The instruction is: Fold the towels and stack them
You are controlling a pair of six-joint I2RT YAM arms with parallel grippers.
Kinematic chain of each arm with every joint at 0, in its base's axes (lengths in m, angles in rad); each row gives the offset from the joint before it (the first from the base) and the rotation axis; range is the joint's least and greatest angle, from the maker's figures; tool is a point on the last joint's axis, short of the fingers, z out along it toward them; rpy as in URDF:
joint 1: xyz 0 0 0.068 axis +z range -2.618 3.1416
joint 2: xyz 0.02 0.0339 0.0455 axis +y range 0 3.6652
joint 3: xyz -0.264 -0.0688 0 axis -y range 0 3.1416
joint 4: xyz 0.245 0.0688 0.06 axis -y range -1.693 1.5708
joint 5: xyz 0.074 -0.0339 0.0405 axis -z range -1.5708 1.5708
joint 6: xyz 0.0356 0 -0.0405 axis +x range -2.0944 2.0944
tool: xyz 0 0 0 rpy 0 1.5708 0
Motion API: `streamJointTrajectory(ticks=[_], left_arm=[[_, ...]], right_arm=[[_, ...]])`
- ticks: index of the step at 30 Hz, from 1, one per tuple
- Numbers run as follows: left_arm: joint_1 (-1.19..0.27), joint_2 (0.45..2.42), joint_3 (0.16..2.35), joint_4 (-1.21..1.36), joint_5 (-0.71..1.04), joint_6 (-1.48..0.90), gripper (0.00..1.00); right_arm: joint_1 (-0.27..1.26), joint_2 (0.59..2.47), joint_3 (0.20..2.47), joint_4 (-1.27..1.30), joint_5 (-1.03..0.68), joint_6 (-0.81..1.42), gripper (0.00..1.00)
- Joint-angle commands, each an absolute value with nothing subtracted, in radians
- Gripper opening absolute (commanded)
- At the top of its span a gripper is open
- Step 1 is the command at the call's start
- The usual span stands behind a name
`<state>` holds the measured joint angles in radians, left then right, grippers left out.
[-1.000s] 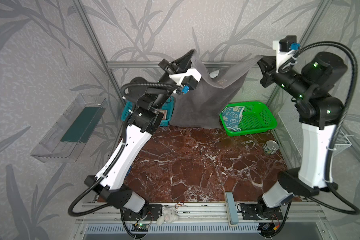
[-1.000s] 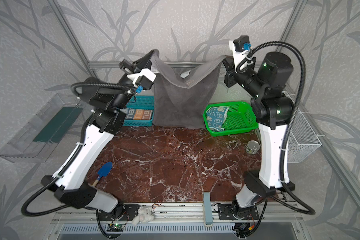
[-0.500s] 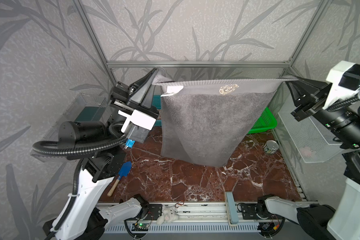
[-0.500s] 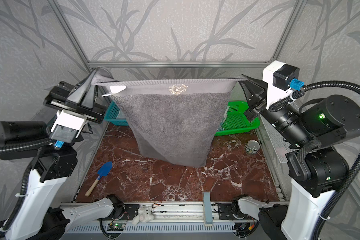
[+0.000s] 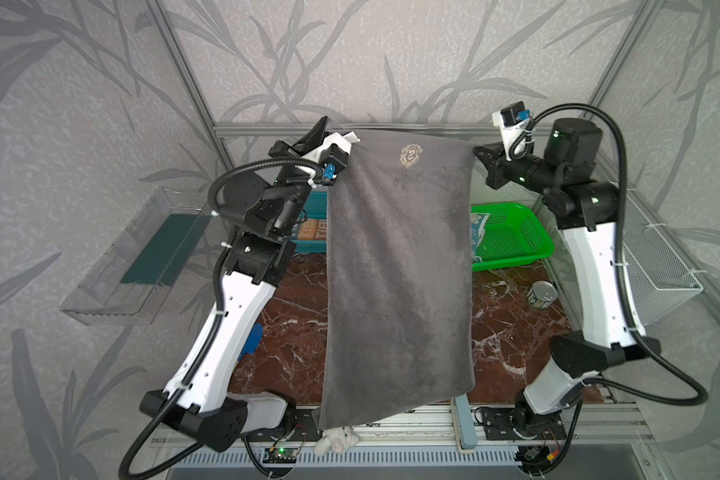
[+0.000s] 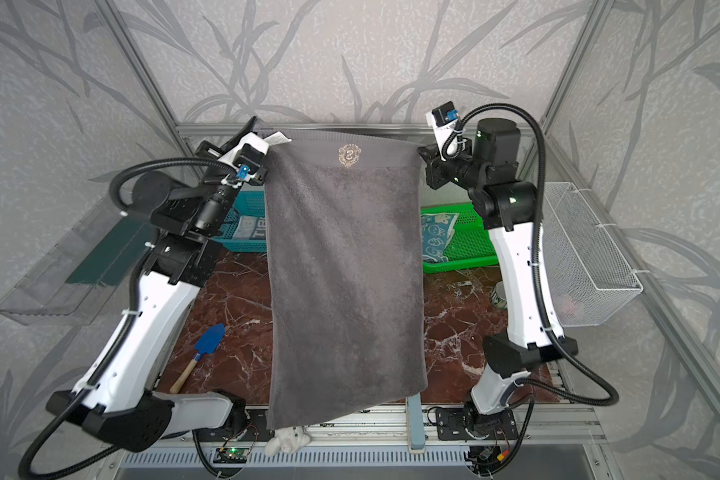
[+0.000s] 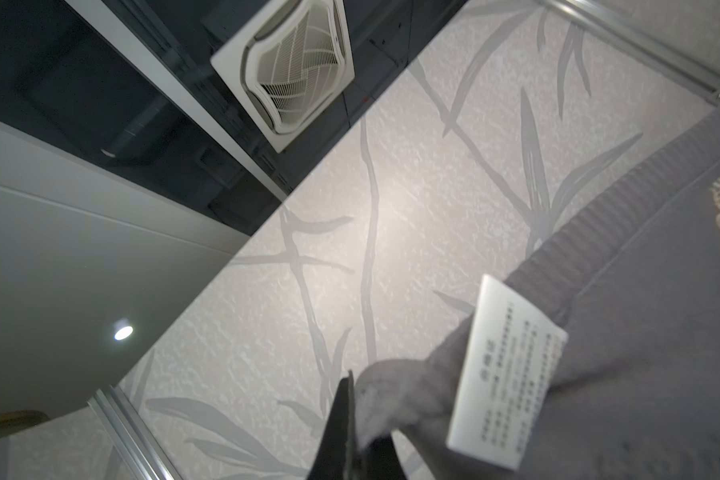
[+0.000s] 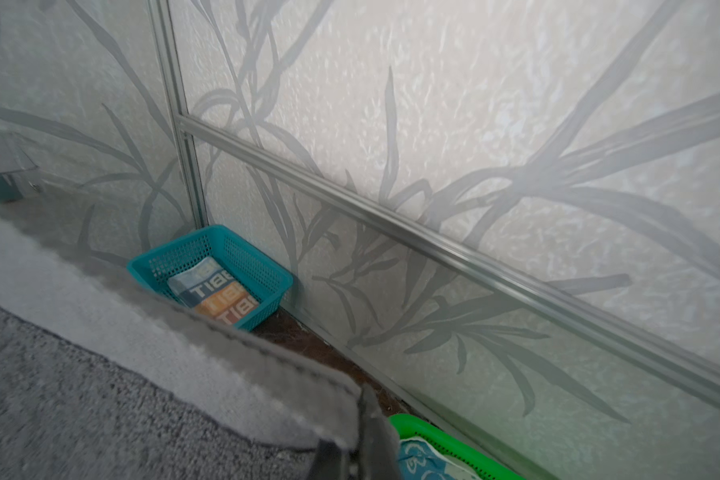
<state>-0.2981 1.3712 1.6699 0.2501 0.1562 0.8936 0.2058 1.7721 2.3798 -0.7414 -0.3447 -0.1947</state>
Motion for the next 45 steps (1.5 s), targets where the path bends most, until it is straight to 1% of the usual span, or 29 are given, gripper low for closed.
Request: streamJointTrajectory(ticks=[1, 6, 8, 13, 16, 19, 25, 29, 31, 34, 39, 41, 45], left_arm=[[-0.232, 1.454, 1.627, 0.342, 0.115, 0.831, 0.0], [-0.2, 1.597, 1.551, 0.46, 0.157, 0.804, 0.0], [-0.198, 1.635, 1.537, 0.493, 0.147, 0.795, 0.0], [-0.198, 1.651, 1.433, 0.542, 0.169, 0.791, 0.0], [-0.199, 1.632, 1.35, 0.557, 0.162, 0.778, 0.0], [-0.201, 1.604, 1.269, 0.582, 0.141, 0.779, 0.0], [-0.204, 1.524, 1.193, 0.591, 0.117, 0.795, 0.0], [-0.206, 1.449, 1.258, 0.536, 0.144, 0.785, 0.0], [-0.206, 1.417, 1.314, 0.503, 0.173, 0.789, 0.0], [-0.207, 1.377, 1.432, 0.44, 0.224, 0.808, 0.0], [-0.211, 1.308, 1.648, 0.374, 0.324, 0.775, 0.0], [-0.212, 1.28, 1.715, 0.369, 0.353, 0.743, 0.0], [-0.213, 1.22, 1.821, 0.359, 0.394, 0.683, 0.0]], right_arm=[[0.199, 1.854, 2.459, -0.767, -0.32, -0.185, 0.0], [0.199, 2.031, 2.579, -0.772, -0.335, -0.214, 0.0], [0.201, 2.087, 2.624, -0.771, -0.352, -0.223, 0.0], [0.202, 2.166, 2.666, -0.787, -0.406, -0.236, 0.0], [0.206, 2.171, 2.622, -0.825, -0.447, -0.264, 0.0], [0.207, 2.145, 2.527, -0.846, -0.45, -0.277, 0.0], [0.22, 2.021, 2.285, -0.781, -0.459, -0.301, 0.0], [0.225, 1.912, 2.225, -0.71, -0.558, -0.297, 0.0], [0.227, 1.857, 2.221, -0.678, -0.575, -0.28, 0.0], [0.226, 1.797, 2.292, -0.702, -0.581, -0.282, 0.0], [0.239, 1.727, 2.524, -0.835, -0.587, -0.309, 0.0], [0.241, 1.667, 2.558, -0.831, -0.585, -0.293, 0.0], [0.241, 1.534, 2.548, -0.789, -0.549, -0.282, 0.0]])
